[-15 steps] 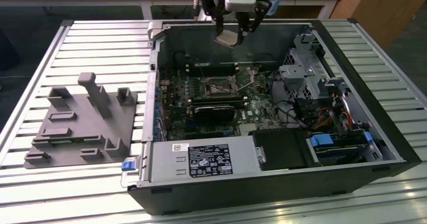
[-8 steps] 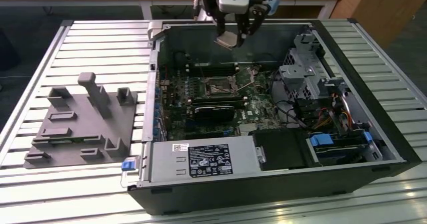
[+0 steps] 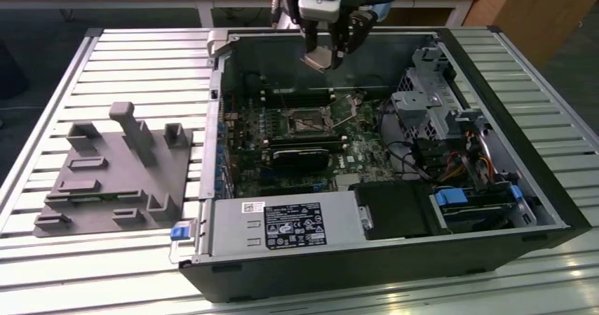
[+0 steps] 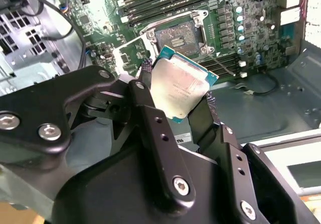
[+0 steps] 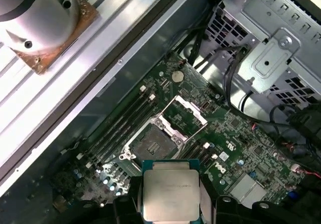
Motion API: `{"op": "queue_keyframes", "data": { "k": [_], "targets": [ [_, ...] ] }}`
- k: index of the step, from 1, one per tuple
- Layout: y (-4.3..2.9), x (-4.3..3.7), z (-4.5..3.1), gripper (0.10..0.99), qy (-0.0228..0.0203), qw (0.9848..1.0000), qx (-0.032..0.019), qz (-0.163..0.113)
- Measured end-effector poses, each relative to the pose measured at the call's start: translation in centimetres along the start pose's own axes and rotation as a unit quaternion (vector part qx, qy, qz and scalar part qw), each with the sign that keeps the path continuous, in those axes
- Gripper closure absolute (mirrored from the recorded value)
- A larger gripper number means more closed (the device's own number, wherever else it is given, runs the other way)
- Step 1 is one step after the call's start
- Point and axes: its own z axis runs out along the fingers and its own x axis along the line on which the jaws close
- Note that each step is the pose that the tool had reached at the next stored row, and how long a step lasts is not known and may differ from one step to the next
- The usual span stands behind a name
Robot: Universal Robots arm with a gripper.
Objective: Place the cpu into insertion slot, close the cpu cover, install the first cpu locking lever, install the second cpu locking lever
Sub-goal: 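Place the cpu into insertion slot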
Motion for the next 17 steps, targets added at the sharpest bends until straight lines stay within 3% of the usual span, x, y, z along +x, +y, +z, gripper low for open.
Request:
{"op": "queue_keyframes", "data": {
  "k": [6,17],
  "targets": [
    [-0.04,0.00,0.44,0.549,-0.0032,0.9997,0.0006,0.025],
    [-0.10,-0.02,1.23,0.549,-0.0084,0.9992,0.0038,0.039]
  ]
}}
